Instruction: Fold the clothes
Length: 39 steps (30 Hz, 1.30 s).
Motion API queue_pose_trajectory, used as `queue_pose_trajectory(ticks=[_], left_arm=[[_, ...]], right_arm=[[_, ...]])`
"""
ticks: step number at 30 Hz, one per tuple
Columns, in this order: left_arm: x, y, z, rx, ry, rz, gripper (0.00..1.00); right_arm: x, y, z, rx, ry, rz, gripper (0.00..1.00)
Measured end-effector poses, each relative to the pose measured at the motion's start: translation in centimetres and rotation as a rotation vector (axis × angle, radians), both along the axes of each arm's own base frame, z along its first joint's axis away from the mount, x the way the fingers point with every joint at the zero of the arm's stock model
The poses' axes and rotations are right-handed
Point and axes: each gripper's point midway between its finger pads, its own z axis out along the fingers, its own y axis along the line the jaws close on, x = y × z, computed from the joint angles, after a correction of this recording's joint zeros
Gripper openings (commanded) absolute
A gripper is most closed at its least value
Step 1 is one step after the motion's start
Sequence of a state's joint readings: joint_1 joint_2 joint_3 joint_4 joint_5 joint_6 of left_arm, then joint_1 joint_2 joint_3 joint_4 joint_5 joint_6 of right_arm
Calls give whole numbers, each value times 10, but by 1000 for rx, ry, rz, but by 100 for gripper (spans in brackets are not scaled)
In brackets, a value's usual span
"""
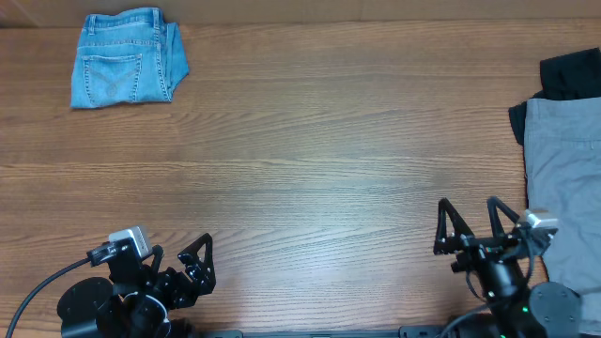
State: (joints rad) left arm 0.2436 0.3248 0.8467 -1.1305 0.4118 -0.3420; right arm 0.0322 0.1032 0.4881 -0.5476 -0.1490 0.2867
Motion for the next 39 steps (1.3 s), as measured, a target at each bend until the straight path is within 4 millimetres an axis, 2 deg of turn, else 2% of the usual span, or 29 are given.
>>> queue_pose_trajectory(ticks=[4,10,12,14,17,19,22,26,39], left_arm=[[0,0,0,0,1,0,100],[0,0,0,0,1,0,100],[0,0,-1,0,2,0,100],[0,0,0,0,1,0,100],[0,0,0,0,1,0,100],[0,0,0,0,1,0,100],[0,0,0,0,1,0,100],[0,0,0,0,1,0,100],[0,0,0,0,1,0,100]], right_arm=[[23,-3,-21,-13,-129,-15,100],[36,-4,-42,-20,-245,-21,100],[40,-8,-54,-25,-236,-38,100],[40,-14,-51,-33,-250,-63,100],[41,-26,-57,-49,-224,-113,100],[42,-31,-65,-53,-193,-141,100],[43,-46,-86,-61,-103,-223,100],[43,-53,-89,-64,-90,-266,100],[43,-53,-89,-64,-89,-266,100]])
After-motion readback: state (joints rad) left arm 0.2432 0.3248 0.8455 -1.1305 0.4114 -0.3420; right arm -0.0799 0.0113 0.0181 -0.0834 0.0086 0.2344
